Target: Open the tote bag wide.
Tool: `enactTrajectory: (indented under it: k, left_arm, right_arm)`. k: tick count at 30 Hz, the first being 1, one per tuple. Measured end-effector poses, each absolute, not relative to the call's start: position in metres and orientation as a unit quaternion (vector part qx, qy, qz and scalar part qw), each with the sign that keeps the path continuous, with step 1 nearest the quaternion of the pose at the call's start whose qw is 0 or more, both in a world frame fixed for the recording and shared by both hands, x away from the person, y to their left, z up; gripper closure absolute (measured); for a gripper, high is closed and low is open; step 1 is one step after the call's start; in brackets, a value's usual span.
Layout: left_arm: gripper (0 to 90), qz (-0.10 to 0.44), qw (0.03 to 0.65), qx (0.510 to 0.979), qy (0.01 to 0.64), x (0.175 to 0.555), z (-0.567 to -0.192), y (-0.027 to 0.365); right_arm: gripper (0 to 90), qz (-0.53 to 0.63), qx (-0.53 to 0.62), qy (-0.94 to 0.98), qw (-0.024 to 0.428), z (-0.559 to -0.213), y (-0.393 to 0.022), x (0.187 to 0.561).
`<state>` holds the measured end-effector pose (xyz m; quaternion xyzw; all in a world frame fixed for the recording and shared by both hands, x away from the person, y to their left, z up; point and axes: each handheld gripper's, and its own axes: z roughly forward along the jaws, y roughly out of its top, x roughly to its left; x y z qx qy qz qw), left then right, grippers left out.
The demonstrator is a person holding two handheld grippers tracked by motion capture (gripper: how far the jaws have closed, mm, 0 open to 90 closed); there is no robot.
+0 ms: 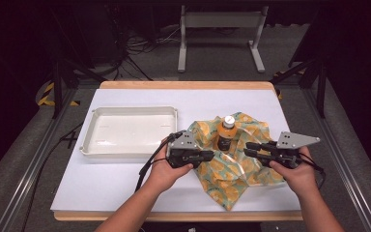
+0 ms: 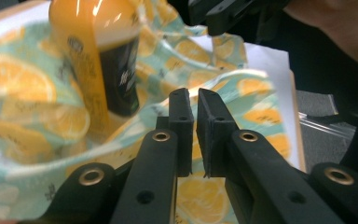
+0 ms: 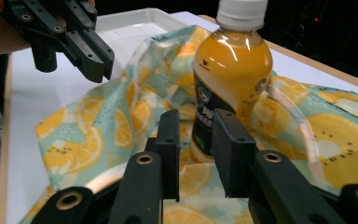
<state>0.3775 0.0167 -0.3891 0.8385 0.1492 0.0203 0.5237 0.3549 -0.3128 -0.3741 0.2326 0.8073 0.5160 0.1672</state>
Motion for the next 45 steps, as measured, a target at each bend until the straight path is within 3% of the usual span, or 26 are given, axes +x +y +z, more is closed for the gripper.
enactTrajectory:
  k: [9, 14, 19, 26, 36, 45]
  left_arm:
    - [86.6, -0.013, 0.477, 0.86, 0.181, 0.388, -0.43, 0.007]
    - [86.7, -0.012, 0.445, 0.875, 0.192, 0.39, -0.447, 0.003]
    - [86.7, -0.01, 0.434, 0.879, 0.196, 0.391, -0.453, 0.002]
    - [86.9, -0.01, 0.434, 0.88, 0.191, 0.39, -0.453, 0.002]
    - [86.8, -0.008, 0.436, 0.88, 0.189, 0.39, -0.453, 0.004]
    - [86.6, -0.008, 0.438, 0.879, 0.188, 0.389, -0.452, 0.005]
  right_arm:
    - [72.9, 0.527, 0.231, 0.803, 0.158, -0.374, -0.313, 0.352]
    - [72.2, 0.521, 0.246, 0.798, 0.176, -0.374, -0.317, 0.359]
    - [79.0, 0.538, 0.252, 0.781, 0.195, -0.36, -0.324, 0.372]
    - [80.9, 0.542, 0.267, 0.766, 0.216, -0.35, -0.321, 0.4]
    - [78.4, 0.504, 0.331, 0.765, 0.229, -0.375, -0.312, 0.449]
    - [76.3, 0.455, 0.361, 0.785, 0.215, -0.414, -0.315, 0.457]
